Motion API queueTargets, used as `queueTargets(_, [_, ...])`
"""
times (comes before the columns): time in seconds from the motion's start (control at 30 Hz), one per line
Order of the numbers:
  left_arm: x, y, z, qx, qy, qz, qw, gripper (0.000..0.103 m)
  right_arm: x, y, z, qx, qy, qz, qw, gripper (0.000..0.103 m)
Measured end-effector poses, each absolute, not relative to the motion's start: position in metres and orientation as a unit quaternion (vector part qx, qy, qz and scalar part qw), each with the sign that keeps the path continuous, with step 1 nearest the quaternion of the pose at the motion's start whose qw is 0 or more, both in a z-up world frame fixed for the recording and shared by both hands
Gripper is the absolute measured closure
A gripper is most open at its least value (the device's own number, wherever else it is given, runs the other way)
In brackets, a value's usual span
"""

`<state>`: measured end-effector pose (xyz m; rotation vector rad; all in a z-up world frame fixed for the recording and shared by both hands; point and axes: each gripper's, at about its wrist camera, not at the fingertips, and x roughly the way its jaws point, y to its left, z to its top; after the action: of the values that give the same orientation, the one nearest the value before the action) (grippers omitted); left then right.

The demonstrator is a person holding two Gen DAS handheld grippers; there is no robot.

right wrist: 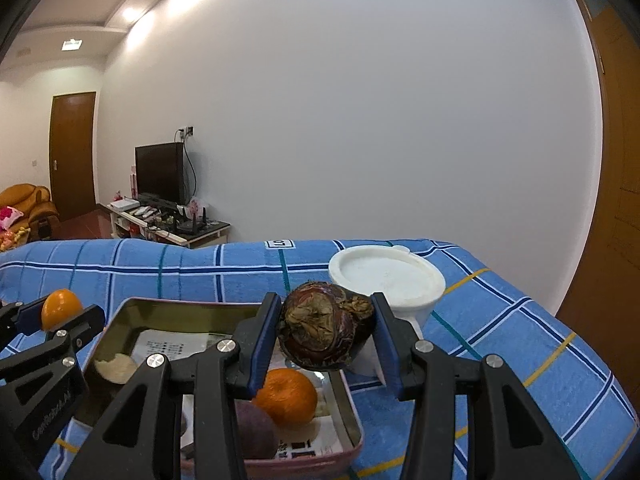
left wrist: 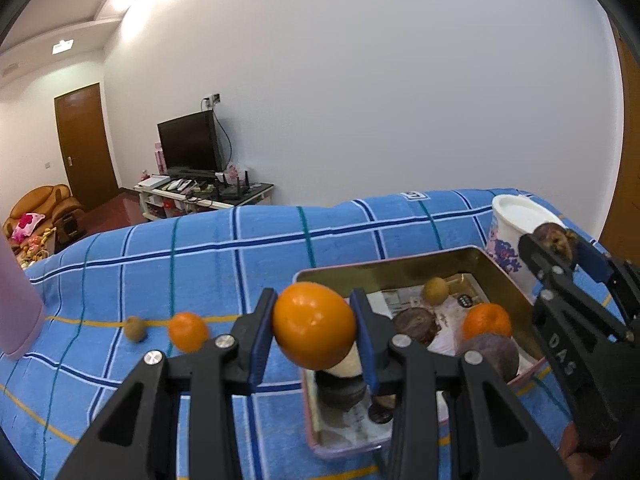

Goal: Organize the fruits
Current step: 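Lower the brown fruit into the tin with the right tool while the left carries the orange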

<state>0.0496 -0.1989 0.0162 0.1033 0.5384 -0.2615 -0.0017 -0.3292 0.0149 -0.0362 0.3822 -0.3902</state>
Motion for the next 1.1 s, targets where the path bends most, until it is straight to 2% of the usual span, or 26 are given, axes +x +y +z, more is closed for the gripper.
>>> queueTargets(1.1, [0.092, -0.224, -0.01, 0.042, 0.314, -0.141, 0.938, 0.064, 0.045, -0.338, -0.002, -0.024, 0.265, -0.152, 0.952, 0.055])
